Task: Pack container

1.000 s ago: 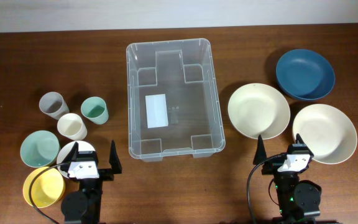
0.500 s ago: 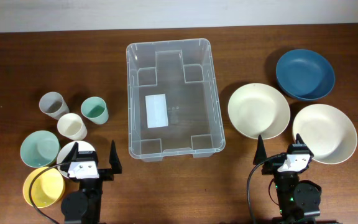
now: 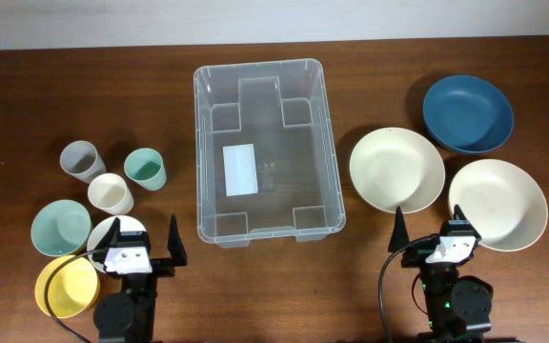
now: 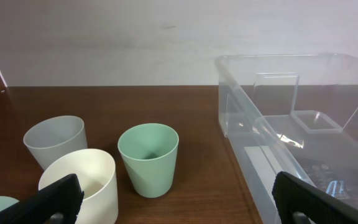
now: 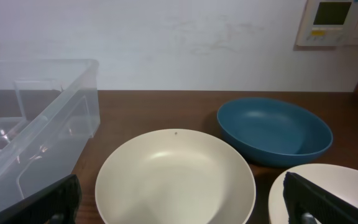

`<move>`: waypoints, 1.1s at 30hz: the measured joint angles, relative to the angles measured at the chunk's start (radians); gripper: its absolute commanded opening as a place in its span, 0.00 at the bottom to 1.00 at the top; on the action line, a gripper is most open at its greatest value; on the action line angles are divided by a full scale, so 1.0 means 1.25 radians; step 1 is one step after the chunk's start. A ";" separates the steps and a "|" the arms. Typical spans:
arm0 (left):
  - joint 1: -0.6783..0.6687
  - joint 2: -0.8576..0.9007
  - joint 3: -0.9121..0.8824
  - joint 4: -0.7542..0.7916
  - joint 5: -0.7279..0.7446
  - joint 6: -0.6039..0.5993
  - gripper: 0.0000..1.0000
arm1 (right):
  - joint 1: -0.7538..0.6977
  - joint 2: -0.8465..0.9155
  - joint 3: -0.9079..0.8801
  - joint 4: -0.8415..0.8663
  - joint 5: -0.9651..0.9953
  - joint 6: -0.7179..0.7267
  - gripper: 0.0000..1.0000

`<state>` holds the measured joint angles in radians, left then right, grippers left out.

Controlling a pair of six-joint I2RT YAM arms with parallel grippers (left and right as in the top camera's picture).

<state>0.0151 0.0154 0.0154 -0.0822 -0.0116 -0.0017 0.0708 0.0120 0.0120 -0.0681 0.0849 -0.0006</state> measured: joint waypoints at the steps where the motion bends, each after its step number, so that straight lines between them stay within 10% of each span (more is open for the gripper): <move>1: 0.000 0.000 0.000 0.000 0.000 0.000 1.00 | 0.000 0.000 0.000 0.000 0.000 0.000 0.99; 33: 0.000 0.102 0.163 -0.137 0.000 -0.054 1.00 | 0.000 0.114 0.112 -0.129 -0.003 0.064 0.99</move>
<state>0.0151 0.1432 0.2188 -0.2539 -0.0116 -0.0692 0.0704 0.1551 0.1516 -0.2291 0.0811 0.0792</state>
